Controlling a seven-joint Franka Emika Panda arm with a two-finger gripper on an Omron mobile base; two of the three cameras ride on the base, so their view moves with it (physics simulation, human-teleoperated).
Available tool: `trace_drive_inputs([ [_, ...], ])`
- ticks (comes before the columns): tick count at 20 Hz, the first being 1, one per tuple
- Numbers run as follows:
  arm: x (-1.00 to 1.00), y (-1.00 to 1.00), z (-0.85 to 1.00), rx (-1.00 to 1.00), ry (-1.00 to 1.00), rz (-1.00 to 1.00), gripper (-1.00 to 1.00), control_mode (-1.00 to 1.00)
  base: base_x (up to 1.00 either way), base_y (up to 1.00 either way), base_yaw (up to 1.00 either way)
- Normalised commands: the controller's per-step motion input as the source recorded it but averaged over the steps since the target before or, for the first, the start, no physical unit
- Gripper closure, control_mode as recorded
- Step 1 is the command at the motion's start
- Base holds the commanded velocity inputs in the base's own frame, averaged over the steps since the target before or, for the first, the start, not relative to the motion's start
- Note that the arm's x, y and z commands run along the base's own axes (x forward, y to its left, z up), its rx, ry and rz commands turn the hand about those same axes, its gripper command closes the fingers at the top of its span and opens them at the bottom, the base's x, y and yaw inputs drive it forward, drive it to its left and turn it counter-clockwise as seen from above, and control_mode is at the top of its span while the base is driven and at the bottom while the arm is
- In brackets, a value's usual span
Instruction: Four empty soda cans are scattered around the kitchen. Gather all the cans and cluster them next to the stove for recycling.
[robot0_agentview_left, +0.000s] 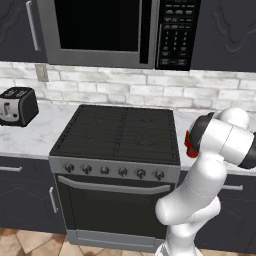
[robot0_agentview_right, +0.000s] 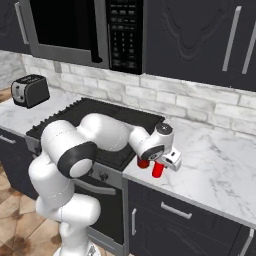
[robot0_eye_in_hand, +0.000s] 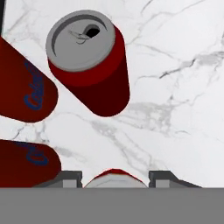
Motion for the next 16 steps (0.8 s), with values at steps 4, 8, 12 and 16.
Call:
trace_drive_inputs([
  [4, 0.00, 0.00, -0.31, 0.00, 0.00, 0.00, -1.00, -1.00, 0.00, 0.00, 0.00],
  [8, 0.00, -0.02, -0.02, 0.00, 0.00, 0.00, -1.00, -1.00, 0.00, 0.00, 0.00],
  [12, 0.00, 0.00, 0.08, 0.00, -0.03, 0.00, -1.00, -1.00, 0.00, 0.00, 0.00],
  [16, -0.05, 0.00, 0.22, 0.00, -0.09, 0.00, -1.00, -1.00, 0.00, 0.00, 0.00],
])
